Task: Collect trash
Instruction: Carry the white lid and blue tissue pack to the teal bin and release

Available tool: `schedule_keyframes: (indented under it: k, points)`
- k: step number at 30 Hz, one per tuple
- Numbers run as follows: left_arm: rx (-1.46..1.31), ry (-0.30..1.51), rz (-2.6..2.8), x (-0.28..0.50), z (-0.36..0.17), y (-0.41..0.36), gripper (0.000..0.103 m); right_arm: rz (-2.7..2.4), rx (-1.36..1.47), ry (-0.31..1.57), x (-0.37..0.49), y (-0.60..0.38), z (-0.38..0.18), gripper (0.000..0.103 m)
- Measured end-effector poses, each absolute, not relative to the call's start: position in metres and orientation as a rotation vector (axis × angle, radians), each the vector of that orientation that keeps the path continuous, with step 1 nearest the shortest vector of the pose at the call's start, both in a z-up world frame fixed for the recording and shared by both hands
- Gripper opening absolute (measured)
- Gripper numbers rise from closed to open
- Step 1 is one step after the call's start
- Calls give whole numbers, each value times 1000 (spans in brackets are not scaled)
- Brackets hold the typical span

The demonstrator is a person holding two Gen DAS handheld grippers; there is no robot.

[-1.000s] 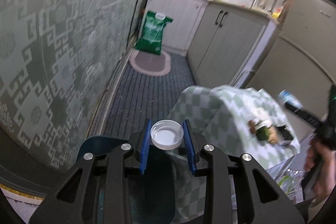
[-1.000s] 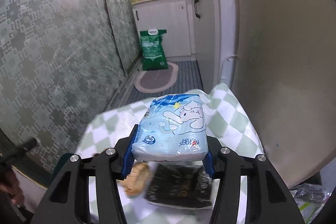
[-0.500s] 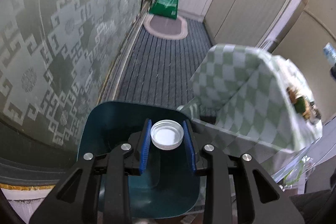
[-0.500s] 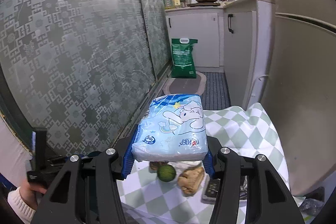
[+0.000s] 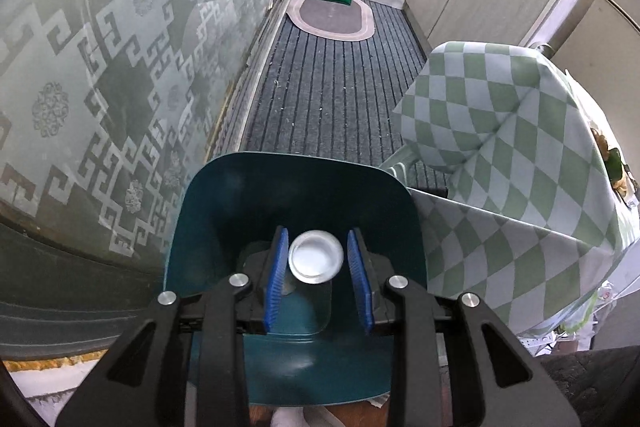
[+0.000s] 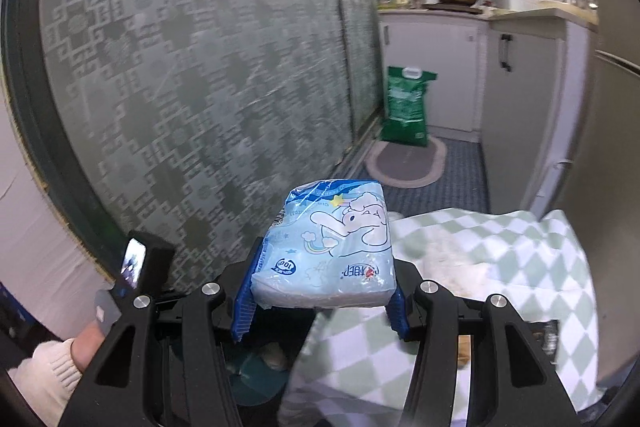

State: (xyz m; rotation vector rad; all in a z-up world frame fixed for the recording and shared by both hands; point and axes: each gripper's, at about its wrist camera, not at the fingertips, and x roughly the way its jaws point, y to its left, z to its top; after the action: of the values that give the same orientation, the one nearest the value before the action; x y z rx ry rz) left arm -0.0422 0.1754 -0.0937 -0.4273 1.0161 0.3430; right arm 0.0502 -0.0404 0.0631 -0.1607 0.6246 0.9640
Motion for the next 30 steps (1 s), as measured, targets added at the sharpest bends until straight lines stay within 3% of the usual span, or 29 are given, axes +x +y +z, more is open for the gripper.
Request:
schedule_keyframes:
  k: [10,14,18,30]
  points:
    - [-417,953,360,-50,-81,182,38,1044,-299,697,22,5,35,53]
    - [-410,873,361,-55,-66,183,39,1052,-343,721,15,18,21,53]
    - [-433,744,361,-67,-45,188,48,1060,-376,751,10,29,7,53]
    - [-449,545,309,-86,-12,186,55,1107,-397,931,10,54,-43,53]
